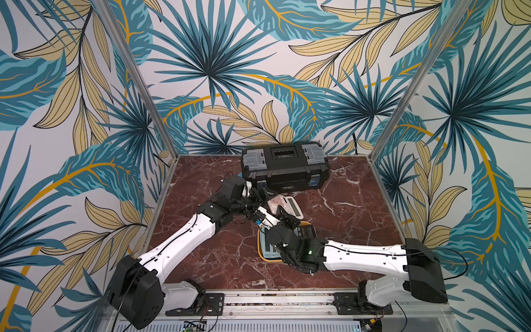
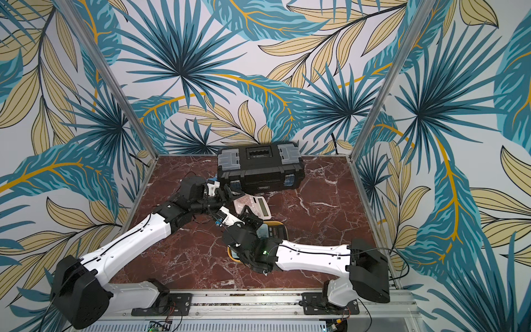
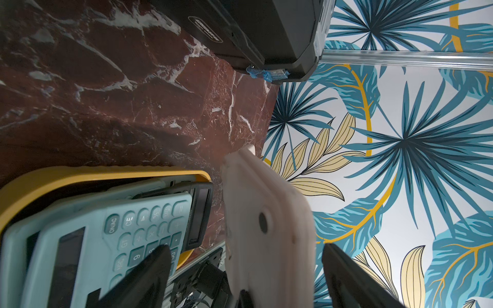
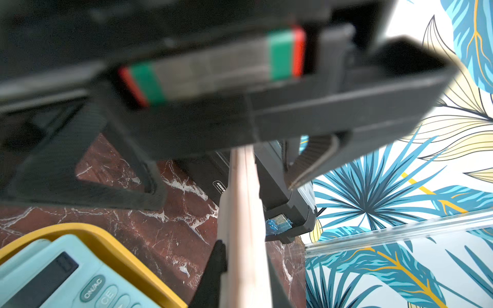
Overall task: Put the calculator in the storage box
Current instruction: Pick up the calculator at the center of the board.
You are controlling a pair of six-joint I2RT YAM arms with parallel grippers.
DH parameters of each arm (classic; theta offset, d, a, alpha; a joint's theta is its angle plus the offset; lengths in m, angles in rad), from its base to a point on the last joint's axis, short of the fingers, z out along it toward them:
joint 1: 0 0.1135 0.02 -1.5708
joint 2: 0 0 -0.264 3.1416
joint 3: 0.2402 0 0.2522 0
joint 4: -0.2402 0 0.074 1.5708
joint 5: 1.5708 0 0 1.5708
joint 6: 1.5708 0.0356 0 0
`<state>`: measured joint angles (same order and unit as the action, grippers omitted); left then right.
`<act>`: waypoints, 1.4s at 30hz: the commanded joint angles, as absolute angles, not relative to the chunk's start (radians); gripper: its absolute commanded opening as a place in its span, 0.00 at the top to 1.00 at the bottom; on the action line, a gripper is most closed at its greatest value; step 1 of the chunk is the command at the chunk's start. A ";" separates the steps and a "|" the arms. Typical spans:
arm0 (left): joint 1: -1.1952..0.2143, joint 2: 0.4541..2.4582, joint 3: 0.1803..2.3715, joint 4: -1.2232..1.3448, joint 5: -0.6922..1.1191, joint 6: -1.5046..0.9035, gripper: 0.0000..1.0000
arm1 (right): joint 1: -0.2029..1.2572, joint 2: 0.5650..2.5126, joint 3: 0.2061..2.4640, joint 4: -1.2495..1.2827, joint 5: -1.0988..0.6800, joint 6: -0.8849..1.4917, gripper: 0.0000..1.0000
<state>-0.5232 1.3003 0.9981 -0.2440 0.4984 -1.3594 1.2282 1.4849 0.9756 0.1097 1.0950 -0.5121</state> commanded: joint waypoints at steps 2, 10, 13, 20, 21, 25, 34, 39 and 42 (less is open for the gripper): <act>-0.524 1.325 1.061 -0.244 0.508 -1.361 0.07 | 1.239 1.507 1.000 0.169 1.133 -0.550 0.93; -0.524 1.327 1.065 -0.221 0.508 -1.361 0.07 | 1.244 1.529 1.012 0.176 1.133 -0.554 0.88; -0.523 1.319 1.057 -0.196 0.508 -1.361 0.07 | 1.244 1.532 1.013 0.176 1.134 -0.552 0.84; -0.524 1.299 1.030 -0.098 0.508 -1.361 0.07 | 1.244 1.537 1.012 0.170 1.129 -0.537 0.83; -0.523 1.303 1.036 -0.105 0.508 -1.361 0.07 | 1.244 1.534 1.009 0.169 1.127 -0.531 0.83; -0.485 1.287 1.042 -0.143 0.508 -1.361 0.07 | 1.233 1.497 0.990 0.146 1.116 -0.480 0.88; -0.340 1.104 1.033 -0.364 0.626 -1.310 0.00 | 1.191 1.351 0.933 0.055 1.067 -0.362 0.96; -0.234 1.007 1.003 -0.387 0.638 -1.295 0.00 | 1.150 1.280 0.933 -0.011 1.007 -0.264 0.98; -0.200 0.981 0.991 -0.355 0.655 -1.254 0.02 | 1.125 1.243 0.937 -0.042 0.968 -0.211 0.98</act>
<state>-0.2298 1.0073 1.0042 -0.3489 0.6167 -1.3125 1.1439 1.2819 0.9459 0.0025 1.0180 -0.3073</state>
